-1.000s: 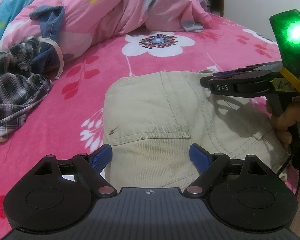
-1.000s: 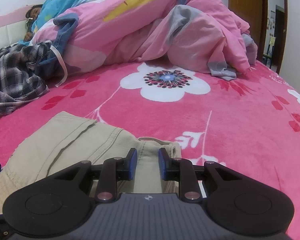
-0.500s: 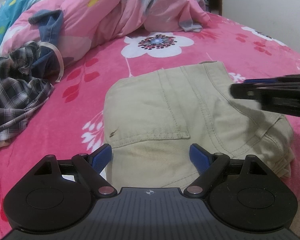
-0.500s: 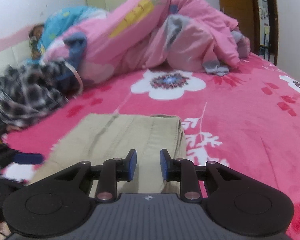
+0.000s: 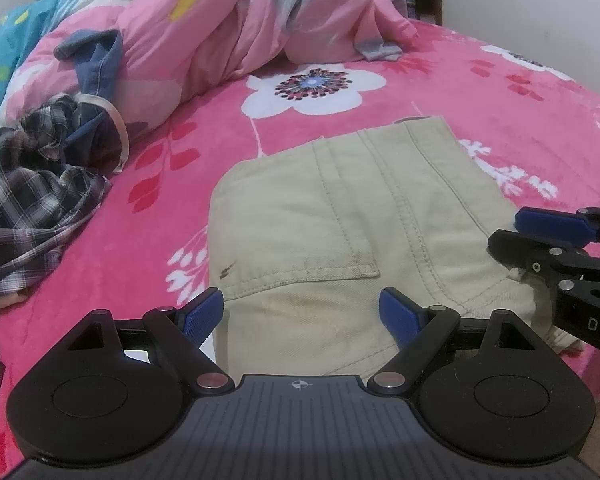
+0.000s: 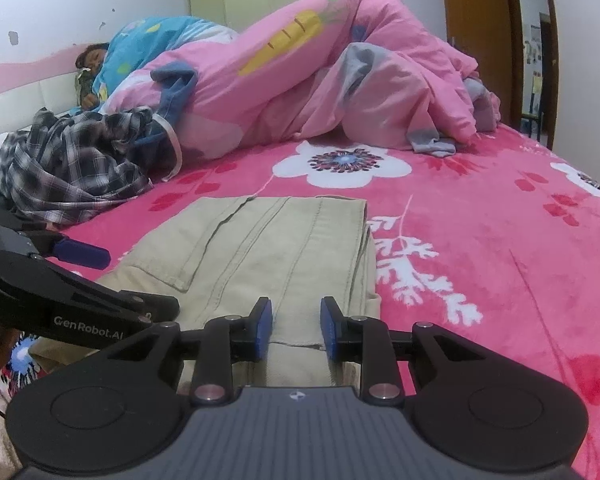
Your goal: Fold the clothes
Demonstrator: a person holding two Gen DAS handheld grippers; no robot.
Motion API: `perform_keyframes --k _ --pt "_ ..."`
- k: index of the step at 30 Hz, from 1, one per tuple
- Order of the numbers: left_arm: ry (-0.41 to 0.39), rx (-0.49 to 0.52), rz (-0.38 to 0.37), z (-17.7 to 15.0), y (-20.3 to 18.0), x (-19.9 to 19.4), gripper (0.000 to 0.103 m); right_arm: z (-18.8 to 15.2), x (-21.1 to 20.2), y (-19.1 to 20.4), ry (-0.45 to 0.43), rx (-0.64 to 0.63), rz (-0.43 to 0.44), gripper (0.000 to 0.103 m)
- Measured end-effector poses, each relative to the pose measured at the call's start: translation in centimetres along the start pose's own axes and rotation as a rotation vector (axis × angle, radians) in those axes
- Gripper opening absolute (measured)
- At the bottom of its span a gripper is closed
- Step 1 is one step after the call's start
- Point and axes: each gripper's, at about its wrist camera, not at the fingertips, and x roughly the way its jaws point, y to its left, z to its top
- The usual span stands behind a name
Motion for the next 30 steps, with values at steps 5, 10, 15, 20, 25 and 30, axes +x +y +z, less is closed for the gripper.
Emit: perform_keyframes --k 5,10,15,20,25,30 --pt "-0.004 0.022 0.022 0.0 -0.5 -0.1 0.086 -0.3 -0.1 -0.3 -0.013 0.017 0.008 0.028" --pt "-0.007 0.033 0.031 0.0 -0.7 -0.1 0.087 -0.6 -0.2 -0.5 -0.026 0.031 0.014 0.028" --pt "-0.013 -0.009 -0.007 -0.2 0.7 -0.4 0.091 -0.7 -0.2 -0.6 -0.031 0.04 0.018 0.028" --pt "-0.042 -0.099 -0.055 -1.5 4.3 -2.1 0.095 -0.7 -0.2 -0.6 -0.03 0.052 0.015 0.028" --pt "-0.042 -0.272 -0.195 -4.7 8.1 -2.5 0.097 -1.0 0.0 -0.6 -0.044 0.072 0.011 0.032" --pt "-0.027 -0.391 -0.355 -6.2 9.9 -1.5 0.097 -0.5 -0.2 -0.1 -0.036 0.039 0.017 0.043"
